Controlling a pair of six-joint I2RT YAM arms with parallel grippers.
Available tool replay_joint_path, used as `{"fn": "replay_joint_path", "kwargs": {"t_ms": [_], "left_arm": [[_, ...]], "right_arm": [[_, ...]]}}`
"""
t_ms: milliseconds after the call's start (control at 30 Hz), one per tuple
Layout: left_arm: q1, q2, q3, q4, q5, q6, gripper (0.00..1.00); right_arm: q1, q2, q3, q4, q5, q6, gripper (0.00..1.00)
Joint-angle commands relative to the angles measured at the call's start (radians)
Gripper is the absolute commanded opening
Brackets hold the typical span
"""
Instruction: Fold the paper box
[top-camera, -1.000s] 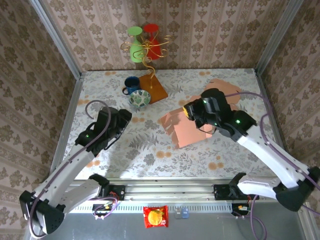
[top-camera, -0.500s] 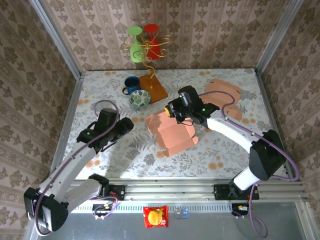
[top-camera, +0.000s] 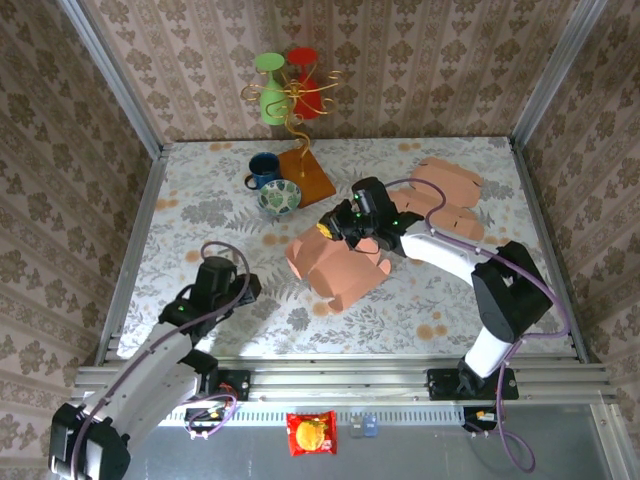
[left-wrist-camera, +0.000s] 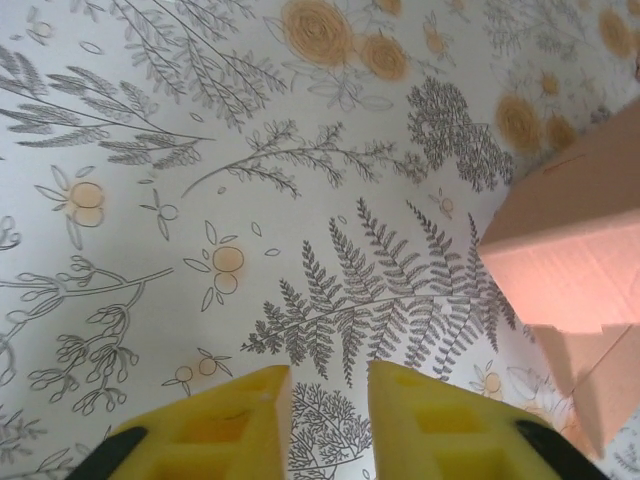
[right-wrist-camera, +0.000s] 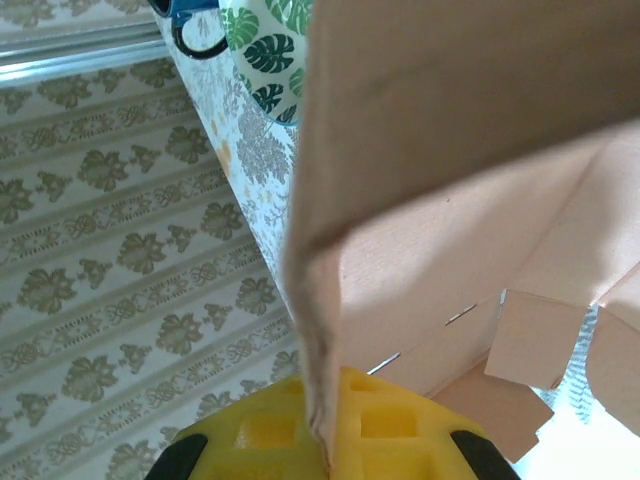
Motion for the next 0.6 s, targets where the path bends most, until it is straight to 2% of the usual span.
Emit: {"fn": "replay_joint_path", "kwargs": {"t_ms": [0, 233, 567], "left_arm": [[0.007, -0.015, -0.038, 0.165, 0.051, 0.081, 0.25], [0.007, 0.034, -0.083, 0.325, 0.079, 0.165, 0.26], [-0.008, 0.151, -0.103, 0.498, 0.112, 0.314, 0.26]], "right_arm": [[-0.02, 0.042, -0.055, 0.142, -0.083, -0.076, 0.0], [-0.046, 0.081, -0.114, 0.326, -0.143, -0.117, 0.0], [-0.076, 0.131, -0.148, 0.39, -0.193, -0.117, 0.0]]}}
